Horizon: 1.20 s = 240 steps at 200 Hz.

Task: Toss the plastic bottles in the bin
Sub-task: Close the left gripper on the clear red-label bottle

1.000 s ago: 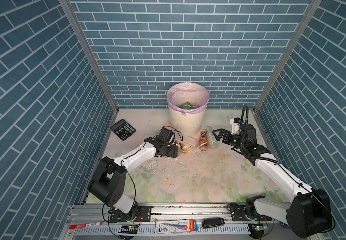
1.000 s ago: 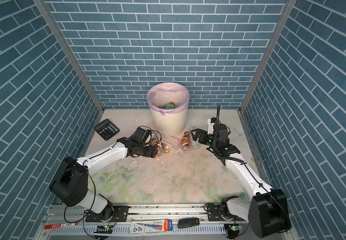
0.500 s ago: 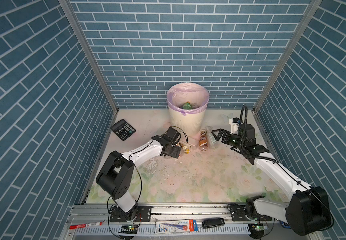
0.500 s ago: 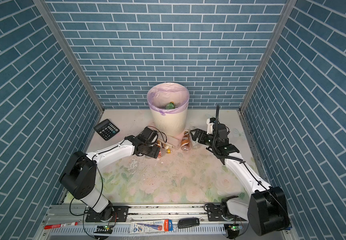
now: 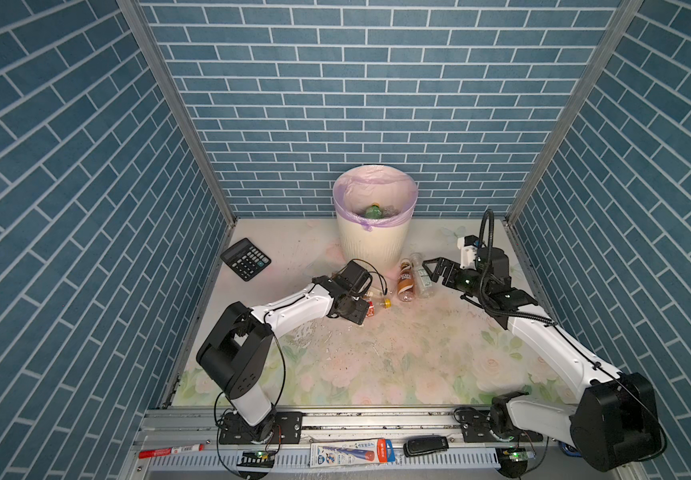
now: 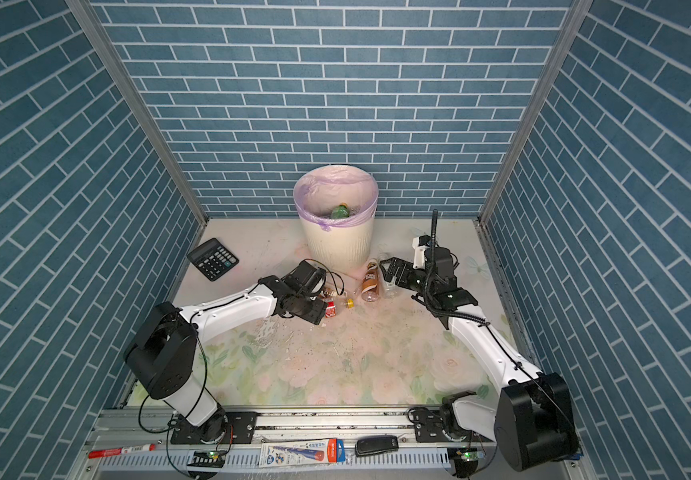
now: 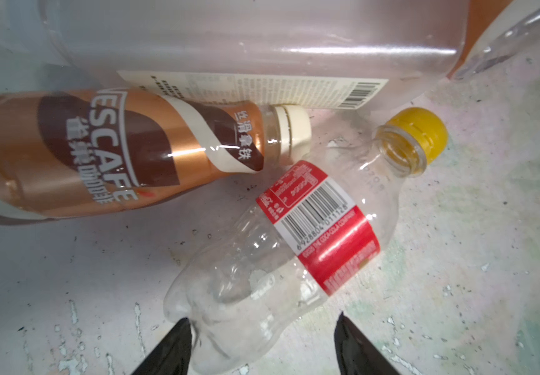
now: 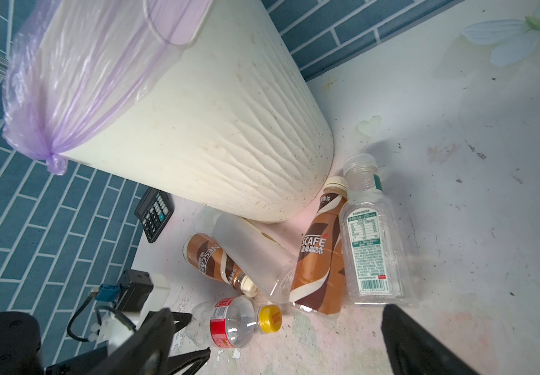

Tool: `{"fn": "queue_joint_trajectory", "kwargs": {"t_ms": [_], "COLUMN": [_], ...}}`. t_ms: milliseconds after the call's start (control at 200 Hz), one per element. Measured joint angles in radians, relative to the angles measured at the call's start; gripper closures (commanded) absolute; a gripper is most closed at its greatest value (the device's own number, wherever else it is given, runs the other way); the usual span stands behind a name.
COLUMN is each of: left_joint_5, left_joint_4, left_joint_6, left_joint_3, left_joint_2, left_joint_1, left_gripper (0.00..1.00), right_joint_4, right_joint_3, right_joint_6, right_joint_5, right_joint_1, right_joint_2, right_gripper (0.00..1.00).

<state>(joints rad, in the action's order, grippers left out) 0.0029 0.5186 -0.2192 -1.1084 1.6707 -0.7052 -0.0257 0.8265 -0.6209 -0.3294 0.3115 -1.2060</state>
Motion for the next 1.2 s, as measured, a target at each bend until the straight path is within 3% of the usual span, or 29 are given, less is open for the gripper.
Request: {"fn": "queue_joint_trajectory", "kwargs": {"t_ms": [335, 695, 1200], "left_joint_5": [0.069, 0.061, 0.061], "left_joint_4": [0.037, 0.039, 0.031], "left_joint_6": [0.027, 0.120, 0.153], "left_joint_3": [-0.062, -0.153, -0.153], "left_joint_2": [0.024, 0.092, 0.159], "left_joint_1": [-0.039, -0.042, -0.069], "left_gripper": [0.32, 0.28, 0.30], "right_joint_4": [-0.005, -0.006, -0.015], "right_joint_3": [0.000, -0.002, -0.051], "right_joint_6": [0.000, 0.000, 0.000], "right_joint_5": [0.000, 0.000, 0.000], "right_joint_1": [-0.017, -0.031, -0.059], "right_joint_2": [0.016, 0.029, 0.088], "right_gripper": [0.01, 0.01, 0.01]}}
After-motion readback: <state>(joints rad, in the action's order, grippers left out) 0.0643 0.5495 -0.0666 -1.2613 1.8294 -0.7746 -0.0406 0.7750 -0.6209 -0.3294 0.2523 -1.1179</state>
